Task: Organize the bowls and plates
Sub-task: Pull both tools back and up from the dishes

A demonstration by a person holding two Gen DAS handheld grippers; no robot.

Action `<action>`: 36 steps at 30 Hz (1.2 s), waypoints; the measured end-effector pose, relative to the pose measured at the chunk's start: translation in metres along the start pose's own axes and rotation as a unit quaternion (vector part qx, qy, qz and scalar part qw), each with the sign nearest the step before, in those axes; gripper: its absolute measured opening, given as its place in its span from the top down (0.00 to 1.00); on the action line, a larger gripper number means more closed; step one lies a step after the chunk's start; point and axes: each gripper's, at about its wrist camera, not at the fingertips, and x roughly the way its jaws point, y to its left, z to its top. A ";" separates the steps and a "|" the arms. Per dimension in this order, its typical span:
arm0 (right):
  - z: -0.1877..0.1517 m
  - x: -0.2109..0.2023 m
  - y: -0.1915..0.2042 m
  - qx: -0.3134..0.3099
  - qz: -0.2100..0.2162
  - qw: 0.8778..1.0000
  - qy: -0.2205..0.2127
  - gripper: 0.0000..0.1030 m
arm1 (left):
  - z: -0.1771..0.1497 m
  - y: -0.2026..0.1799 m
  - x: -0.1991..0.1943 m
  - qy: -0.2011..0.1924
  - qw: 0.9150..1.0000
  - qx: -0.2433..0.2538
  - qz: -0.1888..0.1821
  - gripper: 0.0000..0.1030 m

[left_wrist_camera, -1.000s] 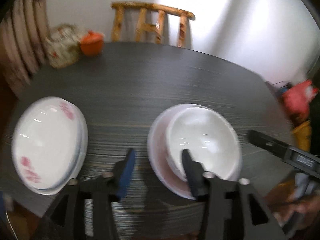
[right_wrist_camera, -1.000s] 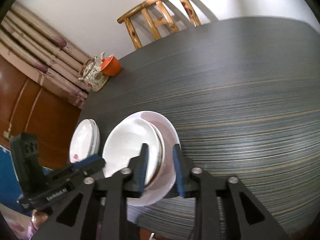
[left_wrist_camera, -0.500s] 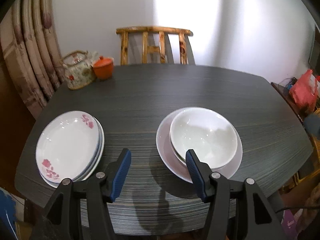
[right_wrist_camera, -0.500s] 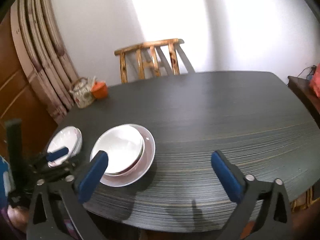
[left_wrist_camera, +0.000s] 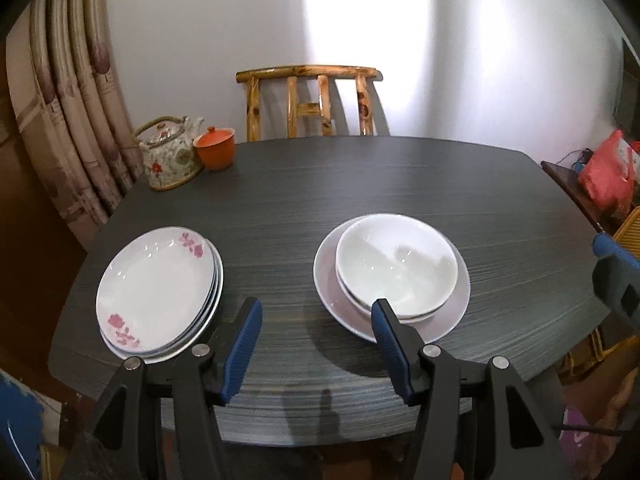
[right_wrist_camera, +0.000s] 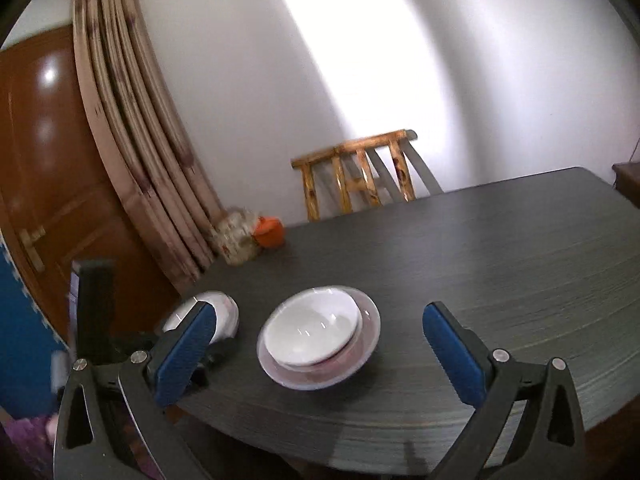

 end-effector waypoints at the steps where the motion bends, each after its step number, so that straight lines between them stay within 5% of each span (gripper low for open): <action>1: -0.001 0.002 0.004 -0.014 -0.007 1.000 0.012 0.00 | -0.001 0.000 0.001 0.004 1.000 -0.001 0.003 0.44; 8: 0.006 0.008 0.011 -0.069 -0.101 0.991 0.057 0.00 | -0.008 -0.001 -0.001 -0.001 1.000 0.004 0.014 0.44; 15: 0.004 0.027 -0.017 -0.011 -0.083 0.990 0.115 0.00 | -0.012 0.000 0.007 -0.001 1.000 0.016 0.024 0.44; 23: -0.002 0.042 -0.026 -0.007 -0.104 0.986 0.133 0.00 | -0.012 0.002 0.023 0.007 0.999 0.031 0.037 0.44; 27: 0.000 0.052 -0.028 -0.007 -0.125 0.979 0.159 0.00 | -0.006 0.012 0.033 0.024 1.000 0.009 0.003 0.44; 32: 0.010 0.051 -0.033 0.007 -0.055 0.989 0.139 0.00 | 0.005 0.033 0.046 0.045 0.998 -0.028 -0.020 0.44; 36: 0.010 0.058 -0.041 0.030 -0.048 0.988 0.147 0.01 | 0.008 0.041 0.053 0.052 0.998 -0.034 -0.018 0.44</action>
